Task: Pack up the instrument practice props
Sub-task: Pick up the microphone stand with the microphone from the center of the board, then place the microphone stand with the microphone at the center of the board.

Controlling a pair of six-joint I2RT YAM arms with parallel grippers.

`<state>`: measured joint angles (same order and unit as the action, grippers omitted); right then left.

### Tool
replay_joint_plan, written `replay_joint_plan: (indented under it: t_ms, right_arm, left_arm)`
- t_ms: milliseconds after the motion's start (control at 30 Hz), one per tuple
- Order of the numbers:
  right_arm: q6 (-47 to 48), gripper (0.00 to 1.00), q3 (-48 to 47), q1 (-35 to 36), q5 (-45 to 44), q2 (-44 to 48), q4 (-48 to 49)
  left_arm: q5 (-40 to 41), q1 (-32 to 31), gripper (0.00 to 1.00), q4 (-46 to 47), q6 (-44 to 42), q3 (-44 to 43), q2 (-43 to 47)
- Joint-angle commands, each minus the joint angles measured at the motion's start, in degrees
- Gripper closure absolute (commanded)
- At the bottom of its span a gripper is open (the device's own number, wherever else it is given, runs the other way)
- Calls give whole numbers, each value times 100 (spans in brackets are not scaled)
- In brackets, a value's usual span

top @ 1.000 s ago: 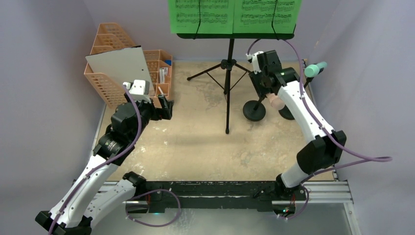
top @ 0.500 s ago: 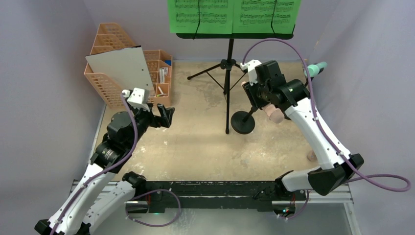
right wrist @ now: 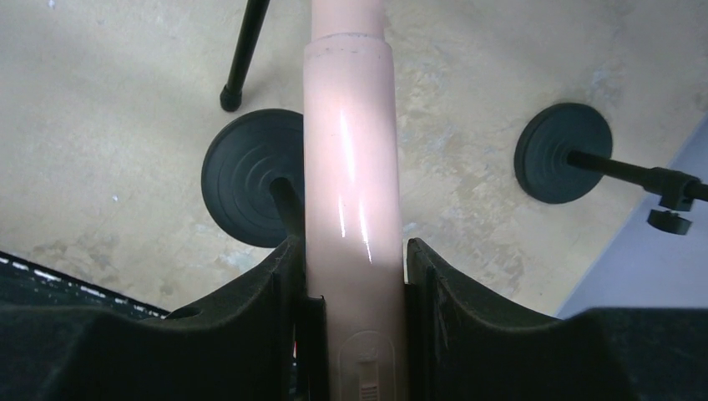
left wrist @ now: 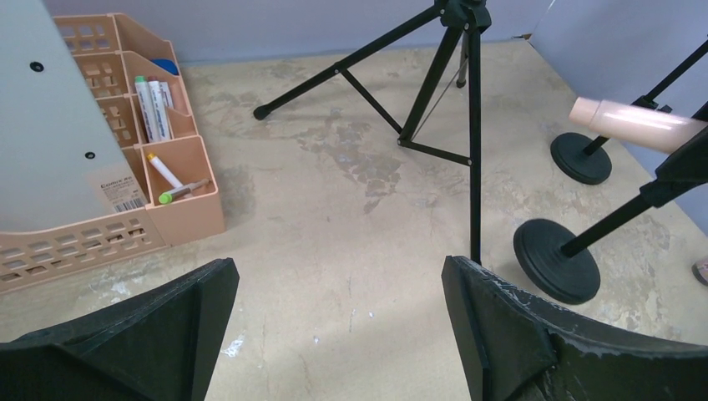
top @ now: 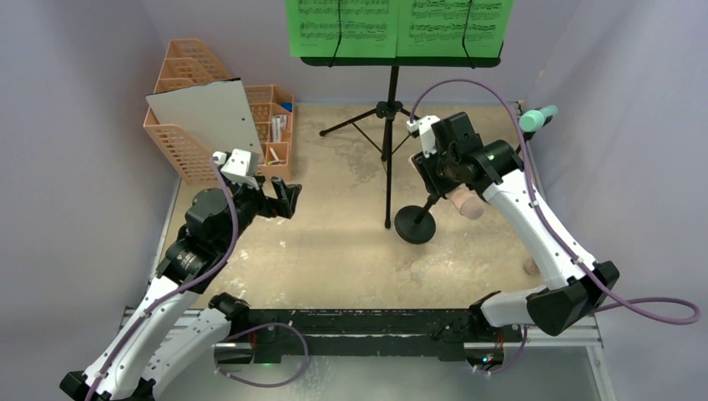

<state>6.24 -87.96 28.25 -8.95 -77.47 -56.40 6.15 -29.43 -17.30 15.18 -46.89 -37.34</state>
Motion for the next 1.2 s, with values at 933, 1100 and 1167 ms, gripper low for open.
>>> replay_joint_plan:
  t_ms: [933,1100,1167]
  right_arm:
    - [470,100,289,697,1323,297,215]
    - [559,100,280,929,1363,269,193]
    - [590,100,259,994,1413,254,188]
  left_arm:
    - [-201,103,1,218,-112,30,11]
    - [-259,163,1,236,-95,40,8]
    - [-278,182,1,245,-94,39,2]
